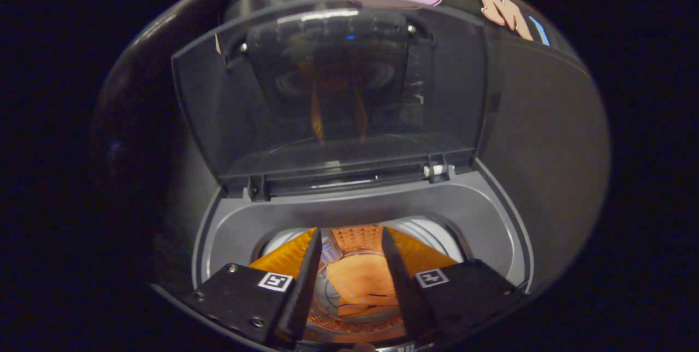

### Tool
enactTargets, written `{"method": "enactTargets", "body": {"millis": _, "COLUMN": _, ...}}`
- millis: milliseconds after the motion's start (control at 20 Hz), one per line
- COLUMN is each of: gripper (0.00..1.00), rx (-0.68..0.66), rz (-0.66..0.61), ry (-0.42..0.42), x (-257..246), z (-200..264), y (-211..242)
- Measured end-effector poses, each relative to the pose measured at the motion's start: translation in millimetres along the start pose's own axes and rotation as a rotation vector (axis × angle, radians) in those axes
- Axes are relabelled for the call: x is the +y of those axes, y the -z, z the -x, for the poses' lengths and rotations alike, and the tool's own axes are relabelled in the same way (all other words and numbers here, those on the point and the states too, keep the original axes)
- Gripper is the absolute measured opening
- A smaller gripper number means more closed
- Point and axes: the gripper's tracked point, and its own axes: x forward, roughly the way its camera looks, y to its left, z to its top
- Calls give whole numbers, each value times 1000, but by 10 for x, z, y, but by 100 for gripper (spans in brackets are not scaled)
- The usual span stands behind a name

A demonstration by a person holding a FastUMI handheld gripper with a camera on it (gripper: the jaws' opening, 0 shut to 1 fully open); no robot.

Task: Put the clothes into the washing machine and then close the washing machine lid.

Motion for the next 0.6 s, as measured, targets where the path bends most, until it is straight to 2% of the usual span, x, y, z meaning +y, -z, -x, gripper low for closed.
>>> {"method": "enactTargets", "body": {"millis": 100, "gripper": 84, "rx": -73, "rz": -15, "ry": -19, "x": 44, "z": 189, "y": -243}}
{"method": "enactTargets", "body": {"millis": 150, "gripper": 87, "rx": -95, "rz": -32, "ry": -47, "x": 102, "z": 299, "y": -349}}
{"method": "enactTargets", "body": {"millis": 200, "gripper": 87, "rx": -124, "rz": -39, "ry": -60, "x": 131, "z": 398, "y": -467}}
{"method": "enactTargets", "body": {"millis": 400, "gripper": 99, "rx": -238, "rz": -37, "ry": -136, "x": 259, "z": 746, "y": -927}}
{"method": "enactTargets", "body": {"millis": 600, "gripper": 98, "rx": -316, "rz": 51, "ry": -86, "x": 178, "z": 979, "y": -1411}}
